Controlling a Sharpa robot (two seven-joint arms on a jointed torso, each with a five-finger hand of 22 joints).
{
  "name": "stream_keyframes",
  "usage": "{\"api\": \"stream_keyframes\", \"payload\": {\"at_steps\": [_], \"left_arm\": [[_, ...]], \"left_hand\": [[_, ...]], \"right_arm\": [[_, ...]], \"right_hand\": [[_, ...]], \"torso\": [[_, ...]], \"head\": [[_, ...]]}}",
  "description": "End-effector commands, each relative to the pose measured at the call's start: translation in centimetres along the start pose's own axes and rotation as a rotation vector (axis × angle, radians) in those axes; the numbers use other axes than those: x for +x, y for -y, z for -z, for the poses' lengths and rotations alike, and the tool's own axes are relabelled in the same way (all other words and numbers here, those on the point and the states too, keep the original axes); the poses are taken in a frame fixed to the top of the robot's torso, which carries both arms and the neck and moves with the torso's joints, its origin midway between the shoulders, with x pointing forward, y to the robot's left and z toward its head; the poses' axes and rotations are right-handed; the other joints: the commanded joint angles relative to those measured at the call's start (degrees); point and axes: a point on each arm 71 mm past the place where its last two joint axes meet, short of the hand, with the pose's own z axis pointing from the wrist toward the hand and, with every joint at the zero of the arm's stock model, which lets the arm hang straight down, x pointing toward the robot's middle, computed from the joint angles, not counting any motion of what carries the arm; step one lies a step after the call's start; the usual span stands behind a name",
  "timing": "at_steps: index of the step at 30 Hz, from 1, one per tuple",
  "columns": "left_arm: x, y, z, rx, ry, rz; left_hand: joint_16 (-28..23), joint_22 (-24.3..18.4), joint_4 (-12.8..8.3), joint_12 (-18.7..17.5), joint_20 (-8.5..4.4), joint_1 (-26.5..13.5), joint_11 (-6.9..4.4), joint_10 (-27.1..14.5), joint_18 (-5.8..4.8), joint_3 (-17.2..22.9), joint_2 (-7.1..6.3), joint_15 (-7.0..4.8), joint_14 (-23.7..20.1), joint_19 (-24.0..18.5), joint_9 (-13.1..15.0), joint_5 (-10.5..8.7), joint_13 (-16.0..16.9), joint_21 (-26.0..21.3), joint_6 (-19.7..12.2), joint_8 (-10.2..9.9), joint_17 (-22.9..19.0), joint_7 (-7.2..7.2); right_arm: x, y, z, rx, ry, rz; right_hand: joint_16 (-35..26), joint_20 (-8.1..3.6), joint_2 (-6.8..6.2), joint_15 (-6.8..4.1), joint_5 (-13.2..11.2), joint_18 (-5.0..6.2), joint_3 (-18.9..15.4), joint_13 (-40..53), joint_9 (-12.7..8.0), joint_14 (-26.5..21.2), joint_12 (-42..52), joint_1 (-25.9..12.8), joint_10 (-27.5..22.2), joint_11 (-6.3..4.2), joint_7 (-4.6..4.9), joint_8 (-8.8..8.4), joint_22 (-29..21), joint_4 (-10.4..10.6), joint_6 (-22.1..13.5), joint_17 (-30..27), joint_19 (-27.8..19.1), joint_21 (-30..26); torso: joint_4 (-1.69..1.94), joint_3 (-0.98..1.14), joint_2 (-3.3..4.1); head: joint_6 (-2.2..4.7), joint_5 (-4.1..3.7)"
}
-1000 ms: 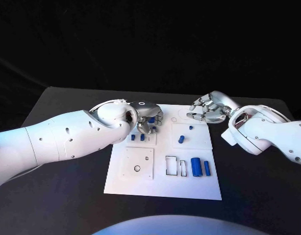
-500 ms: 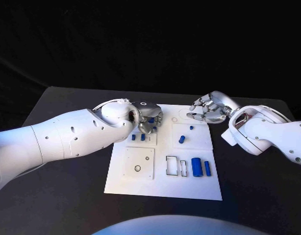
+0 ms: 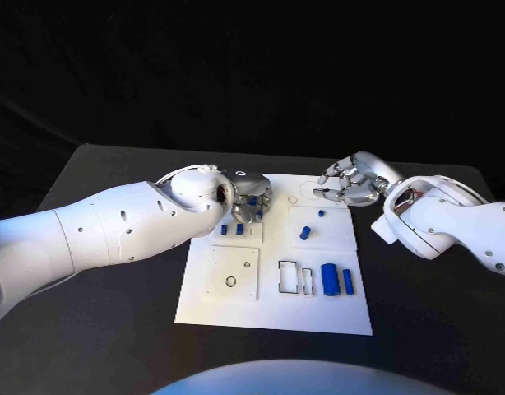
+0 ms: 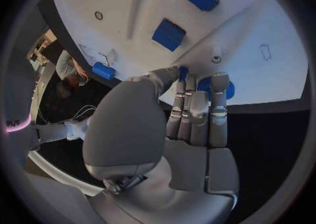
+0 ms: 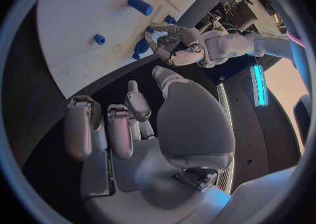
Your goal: Assemble the parts on the task board
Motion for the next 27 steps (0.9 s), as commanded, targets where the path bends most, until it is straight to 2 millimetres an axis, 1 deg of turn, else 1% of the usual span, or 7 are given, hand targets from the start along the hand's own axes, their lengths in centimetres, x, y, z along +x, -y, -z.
{"api": "stream_keyframes", "payload": {"at_steps": [1,9,15,17,21,27], "left_arm": [[0.19,0.02,-0.1,-0.006,-0.027,-0.006],[0.43,0.07,-0.32,-0.006,-0.039,-0.002],[0.63,0.19,-0.39,-0.003,-0.042,0.002],[0.65,0.19,-0.39,-0.002,-0.039,0.006],[0.64,0.18,-0.37,-0.001,-0.032,0.011],[0.51,0.12,-0.28,0.004,-0.007,0.019]], "left_hand": [[0.2,4.5,0.05,-0.2,0.06,-0.55,0.04,0.36,-0.8,0.36,-0.04,-0.14,0.45,0.35,0.05,-0.28,-0.05,0.29,0.34,-0.23,0.1,0.02],[0.84,4.61,-0.78,-0.84,0.05,-0.71,0.03,0.88,-0.93,1.17,0.22,-0.08,0.88,0.51,0.25,-0.98,-0.45,1.38,0.68,-0.64,0.38,0.04],[2.65,5.27,-2.23,-1.03,0.04,-0.79,-0.33,3.21,-1.42,2.28,0.99,-0.05,2.6,1.83,0.86,-1.89,-0.6,5.26,2.29,-0.58,2.44,-0.09],[3.75,5.63,-3.01,-1.24,-0.04,-0.81,-0.48,4.32,-1.66,2.78,1.36,-0.16,3.81,2.63,1.18,-2.53,-0.62,7.34,3.1,-0.57,4.04,-0.11],[4.5,5.96,-3.5,-1.64,-0.02,-1.25,-0.55,5.17,-1.92,3.08,1.62,-0.11,4.67,3.37,1.48,-2.67,-0.67,9.29,3.79,-0.65,5.03,-0.05],[4.94,6.17,-4.16,-2.35,-0.07,-1.66,-0.69,6.26,-2.07,3.38,1.78,-0.2,5.22,3.84,1.84,-2.5,-0.71,10.81,4.57,-0.78,5.36,-0.13]], "right_arm": [[0.08,-0.11,0.0,-0.01,-0.003,0.003],[0.11,-0.15,-0.02,-0.011,-0.004,0.003],[0.11,-0.16,-0.02,-0.012,-0.004,0.003],[0.11,-0.16,-0.02,-0.012,-0.004,0.003],[0.12,-0.18,-0.01,-0.013,-0.004,0.002],[0.12,-0.19,0.0,-0.014,-0.004,0.002]], "right_hand": [[-0.25,-0.04,-0.08,-0.36,0.39,0.35,0.22,0.07,0.05,4.71,0.17,0.49,-0.08,0.09,-0.11,0.17,9.75,0.13,-0.22,10.42,-0.44,-0.29],[-0.25,-0.04,-0.07,-0.37,0.4,0.34,0.23,0.13,0.08,4.71,0.25,0.48,0.0,0.08,-0.12,0.2,9.75,0.15,-0.16,10.42,-0.43,-0.27],[-0.26,-0.05,-0.07,-0.38,0.42,0.34,0.24,0.18,0.17,4.71,0.32,0.47,0.1,0.06,-0.15,0.29,9.76,0.2,-0.02,10.41,-0.41,-0.27],[-0.26,-0.05,-0.07,-0.38,0.42,0.34,0.24,0.18,0.17,4.71,0.32,0.47,0.1,0.06,-0.15,0.29,9.76,0.2,-0.02,10.41,-0.41,-0.27],[-0.28,-0.05,-0.06,-0.39,0.42,0.36,0.25,0.24,0.21,4.71,0.4,0.44,0.19,0.05,-0.17,0.33,9.72,0.24,0.04,10.39,-0.46,-0.38],[-0.26,-0.05,-0.05,-0.4,0.42,0.36,0.25,0.56,0.24,4.72,0.75,0.41,0.46,0.04,-0.18,0.36,9.72,0.26,0.08,10.42,-0.46,-0.38]], "torso": [[0.0,0.01,-0.04],[0.04,-0.02,0.03],[-0.01,0.0,0.02],[0.0,0.01,-0.01],[0.07,0.03,-0.01],[0.06,0.04,-0.06]], "head": [[-0.05,0.03],[-0.06,-0.01],[-0.13,0.0],[-0.16,-0.03],[-0.18,-0.03],[-0.16,-0.03]]}}
